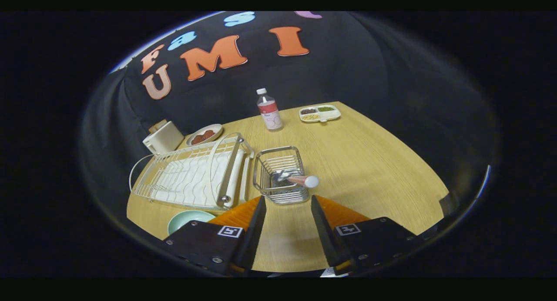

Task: Take the plate from the dish rack, then take the spoon from the basket and place it into the plate.

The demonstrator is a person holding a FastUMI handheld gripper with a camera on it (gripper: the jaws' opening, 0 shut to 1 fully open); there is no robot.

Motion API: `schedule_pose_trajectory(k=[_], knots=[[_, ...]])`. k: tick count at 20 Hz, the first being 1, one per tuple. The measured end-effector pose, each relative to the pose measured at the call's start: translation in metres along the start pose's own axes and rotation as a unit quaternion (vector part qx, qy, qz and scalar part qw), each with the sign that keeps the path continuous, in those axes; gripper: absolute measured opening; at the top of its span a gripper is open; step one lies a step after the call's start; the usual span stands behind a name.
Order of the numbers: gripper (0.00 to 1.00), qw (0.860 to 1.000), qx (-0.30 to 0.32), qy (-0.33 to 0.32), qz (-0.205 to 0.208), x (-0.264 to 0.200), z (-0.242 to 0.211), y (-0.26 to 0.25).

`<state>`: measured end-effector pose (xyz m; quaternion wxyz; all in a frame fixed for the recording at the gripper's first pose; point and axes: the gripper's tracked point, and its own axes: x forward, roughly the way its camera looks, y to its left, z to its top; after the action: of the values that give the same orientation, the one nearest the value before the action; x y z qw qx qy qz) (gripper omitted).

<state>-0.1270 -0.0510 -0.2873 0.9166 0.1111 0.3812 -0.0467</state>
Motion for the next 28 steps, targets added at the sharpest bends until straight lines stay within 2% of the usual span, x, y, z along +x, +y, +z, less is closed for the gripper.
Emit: schedule_pose_trajectory(k=[3, 7, 10, 16, 21, 28], knots=[[0.62, 1.0, -0.014, -0.014, -0.009, 0.004, 0.01, -0.005], [0.52, 0.999, -0.044, -0.03, -0.012, 0.008, 0.018, 0.001], [0.42, 0.998, -0.062, -0.03, -0.002, 0.011, 0.017, 0.014], [0.17, 0.993, -0.112, -0.038, -0.01, 0.015, 0.017, 0.026], [0.14, 0.991, -0.126, -0.042, -0.006, 0.012, 0.024, 0.034], [0.11, 0.991, -0.119, -0.066, 0.003, -0.01, 0.071, 0.04]])
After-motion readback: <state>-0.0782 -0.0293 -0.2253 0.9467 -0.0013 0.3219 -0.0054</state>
